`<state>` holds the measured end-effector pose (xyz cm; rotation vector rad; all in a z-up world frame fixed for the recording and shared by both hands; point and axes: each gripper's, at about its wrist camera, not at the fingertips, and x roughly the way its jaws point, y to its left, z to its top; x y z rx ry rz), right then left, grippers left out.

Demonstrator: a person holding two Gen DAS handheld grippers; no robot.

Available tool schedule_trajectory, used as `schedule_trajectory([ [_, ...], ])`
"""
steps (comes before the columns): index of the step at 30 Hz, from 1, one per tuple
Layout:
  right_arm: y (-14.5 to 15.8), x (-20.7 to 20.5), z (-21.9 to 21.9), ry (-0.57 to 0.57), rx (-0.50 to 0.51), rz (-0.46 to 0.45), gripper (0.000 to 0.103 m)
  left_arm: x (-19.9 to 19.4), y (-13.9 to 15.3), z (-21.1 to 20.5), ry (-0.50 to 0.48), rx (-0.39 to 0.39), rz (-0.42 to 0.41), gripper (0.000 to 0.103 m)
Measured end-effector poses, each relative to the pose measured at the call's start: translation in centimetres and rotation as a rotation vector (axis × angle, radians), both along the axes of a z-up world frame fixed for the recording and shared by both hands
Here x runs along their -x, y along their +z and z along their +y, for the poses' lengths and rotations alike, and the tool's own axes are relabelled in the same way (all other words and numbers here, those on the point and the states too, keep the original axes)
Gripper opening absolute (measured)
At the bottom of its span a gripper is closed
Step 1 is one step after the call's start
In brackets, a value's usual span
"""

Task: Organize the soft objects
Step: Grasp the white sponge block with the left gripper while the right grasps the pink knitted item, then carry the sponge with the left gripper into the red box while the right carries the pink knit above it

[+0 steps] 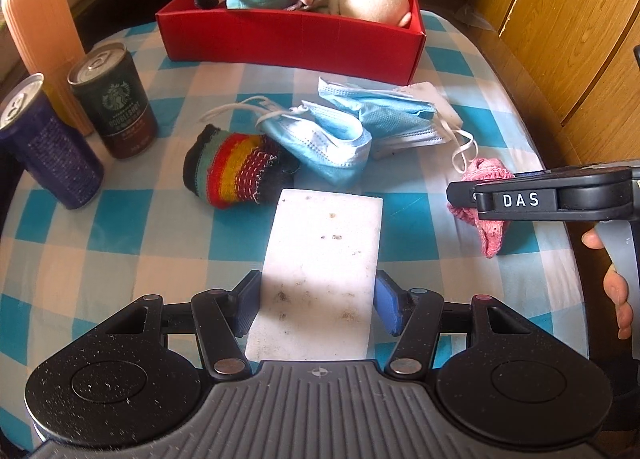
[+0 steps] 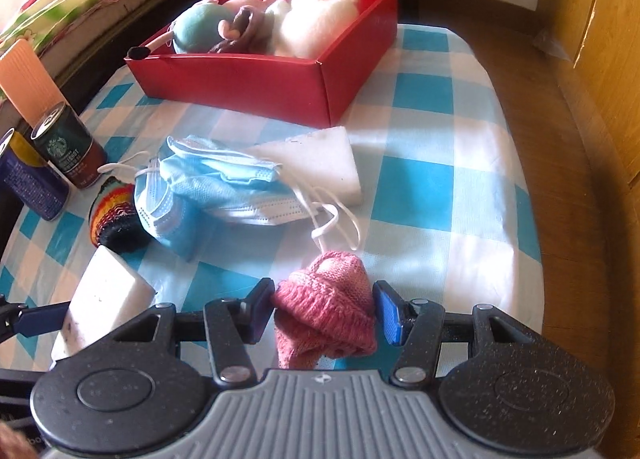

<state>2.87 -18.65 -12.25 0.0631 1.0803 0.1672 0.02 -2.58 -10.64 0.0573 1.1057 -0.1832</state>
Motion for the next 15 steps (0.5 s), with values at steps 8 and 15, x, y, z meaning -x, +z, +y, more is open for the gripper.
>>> schedule_trajectory([
  [8, 0.2, 1.8, -0.2, 0.029, -0.053, 0.037, 0.02, 0.1, 0.1, 1.2, 0.027, 0.029, 0.048, 0.059],
  [15, 2.0, 3.5, -0.8, 0.02, -0.116, 0.005, 0.019, 0.5, 2.4, 2.3, 0.054, 0.069, -0.005, 0.059],
])
